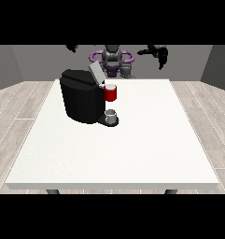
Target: Insert the coffee pod into the coffee machine and close the lid
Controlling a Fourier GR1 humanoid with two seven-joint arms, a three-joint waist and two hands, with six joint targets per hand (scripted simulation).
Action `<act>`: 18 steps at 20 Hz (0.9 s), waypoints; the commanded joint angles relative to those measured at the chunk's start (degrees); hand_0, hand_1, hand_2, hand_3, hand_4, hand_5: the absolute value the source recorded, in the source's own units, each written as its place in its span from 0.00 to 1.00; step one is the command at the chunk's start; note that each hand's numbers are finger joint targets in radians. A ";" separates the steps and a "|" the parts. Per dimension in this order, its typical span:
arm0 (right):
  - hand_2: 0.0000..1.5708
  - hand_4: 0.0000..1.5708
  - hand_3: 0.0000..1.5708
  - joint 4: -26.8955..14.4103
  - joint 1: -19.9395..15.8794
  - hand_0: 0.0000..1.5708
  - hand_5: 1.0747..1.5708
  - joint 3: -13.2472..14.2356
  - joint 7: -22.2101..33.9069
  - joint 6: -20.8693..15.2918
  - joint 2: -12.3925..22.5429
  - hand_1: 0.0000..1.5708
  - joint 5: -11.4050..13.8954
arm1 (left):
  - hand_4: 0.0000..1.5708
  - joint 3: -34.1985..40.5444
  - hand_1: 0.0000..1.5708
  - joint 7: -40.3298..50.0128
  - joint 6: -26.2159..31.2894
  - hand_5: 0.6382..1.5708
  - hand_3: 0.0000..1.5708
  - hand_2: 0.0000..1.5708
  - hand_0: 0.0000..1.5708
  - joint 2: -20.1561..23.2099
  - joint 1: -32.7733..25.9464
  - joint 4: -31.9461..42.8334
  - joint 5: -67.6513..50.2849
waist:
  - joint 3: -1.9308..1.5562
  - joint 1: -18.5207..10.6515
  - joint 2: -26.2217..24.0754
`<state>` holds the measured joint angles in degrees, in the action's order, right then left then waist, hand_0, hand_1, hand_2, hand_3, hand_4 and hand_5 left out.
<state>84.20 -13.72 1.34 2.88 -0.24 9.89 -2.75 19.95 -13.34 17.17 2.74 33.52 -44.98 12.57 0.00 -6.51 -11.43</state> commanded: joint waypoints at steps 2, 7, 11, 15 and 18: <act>0.00 0.00 0.00 -2.72 -1.95 0.00 1.00 1.12 -0.39 1.79 0.57 0.00 -0.51 | 0.00 -1.00 0.00 3.85 1.30 1.00 0.00 0.00 0.00 -1.53 -3.79 -7.42 -3.94 | -0.02 -2.56 0.56; 0.00 0.00 0.00 -7.16 -3.25 0.00 1.00 3.09 -3.20 3.71 0.58 0.00 -1.76 | 0.14 -4.86 0.00 6.95 0.70 1.00 0.00 0.00 0.00 -2.42 -7.58 -16.19 -6.58 | -0.02 -2.96 2.43; 0.00 0.00 0.00 -9.61 -7.97 0.00 1.00 3.40 -1.20 1.71 -0.14 0.00 -0.67 | 0.00 -7.19 0.00 4.59 -0.16 1.00 0.00 0.00 0.00 -2.55 -12.64 -19.76 -8.36 | -0.01 -3.58 5.14; 0.00 0.00 0.00 -12.96 -10.18 0.00 1.00 4.44 -0.55 2.46 -0.43 0.00 -1.98 | 0.00 -6.84 0.00 8.77 -2.60 1.00 0.00 0.00 0.00 -2.59 -13.12 -23.71 -9.92 | -0.01 -3.05 6.71; 0.00 0.00 0.00 -16.46 -11.16 0.00 1.00 4.65 -5.32 3.99 0.31 0.00 -0.90 | 0.00 -8.76 0.00 7.84 -2.58 1.00 0.00 0.00 0.00 -2.55 -16.37 -27.64 -11.03 | -0.01 -2.23 9.40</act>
<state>70.40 -22.91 5.87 -1.07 3.18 10.60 -3.86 12.29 -5.90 15.48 0.37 20.41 -68.35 2.54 -0.02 -9.80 -3.93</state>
